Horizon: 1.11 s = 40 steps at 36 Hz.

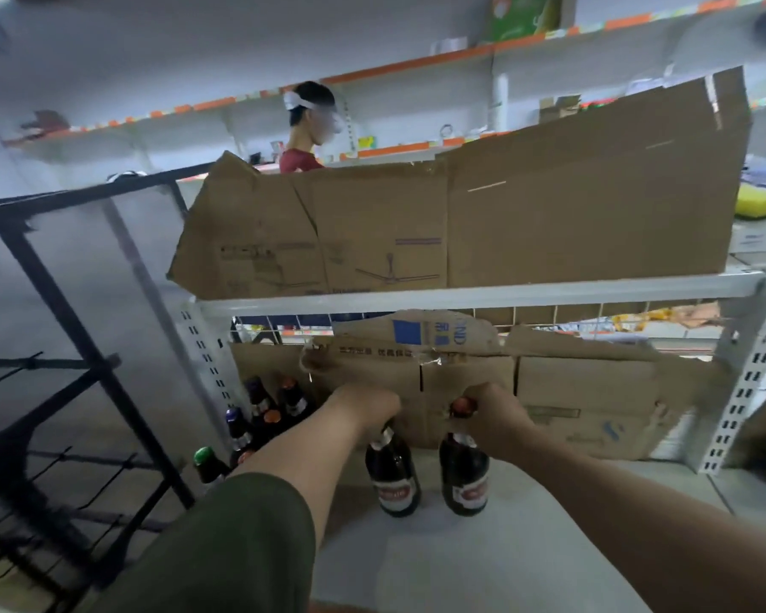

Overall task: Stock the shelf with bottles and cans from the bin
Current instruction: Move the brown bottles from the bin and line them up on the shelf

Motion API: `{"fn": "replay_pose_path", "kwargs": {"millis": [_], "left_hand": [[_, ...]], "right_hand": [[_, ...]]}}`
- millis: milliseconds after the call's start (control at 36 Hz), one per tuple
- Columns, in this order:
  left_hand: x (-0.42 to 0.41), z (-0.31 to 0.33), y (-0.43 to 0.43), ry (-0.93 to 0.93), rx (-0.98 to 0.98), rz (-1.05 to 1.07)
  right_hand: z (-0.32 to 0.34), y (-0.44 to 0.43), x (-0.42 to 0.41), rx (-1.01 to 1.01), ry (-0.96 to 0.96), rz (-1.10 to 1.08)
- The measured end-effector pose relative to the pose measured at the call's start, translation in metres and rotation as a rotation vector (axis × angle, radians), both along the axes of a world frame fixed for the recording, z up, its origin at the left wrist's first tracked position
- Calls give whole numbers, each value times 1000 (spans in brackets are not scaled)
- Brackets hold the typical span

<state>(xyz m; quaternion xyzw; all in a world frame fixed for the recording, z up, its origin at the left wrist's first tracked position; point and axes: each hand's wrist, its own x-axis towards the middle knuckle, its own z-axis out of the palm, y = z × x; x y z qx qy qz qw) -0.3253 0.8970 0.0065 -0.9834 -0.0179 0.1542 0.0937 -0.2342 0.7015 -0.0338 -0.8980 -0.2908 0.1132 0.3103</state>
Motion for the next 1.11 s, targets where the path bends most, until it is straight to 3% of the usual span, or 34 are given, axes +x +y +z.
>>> {"fn": "replay_pose_path", "kwargs": {"millis": [222,333,528,861,1111], "left_hand": [[17,-12,36,-95,-59,-83],[23,-19,50,-112,-126,-67],[30,-33,62,-136,-176,-61],[36,-38,61,-180,-242,-18],[50,-41,54,-178,-238,23]], "right_hand": [[3,47,-1,42,-80,-120],[2,65,1,124,-95,-58],[-14,91,14,166,7,-156],[-54,102,32,-53,-114,-159],[-33,99,32,-181,-166,-61]]}}
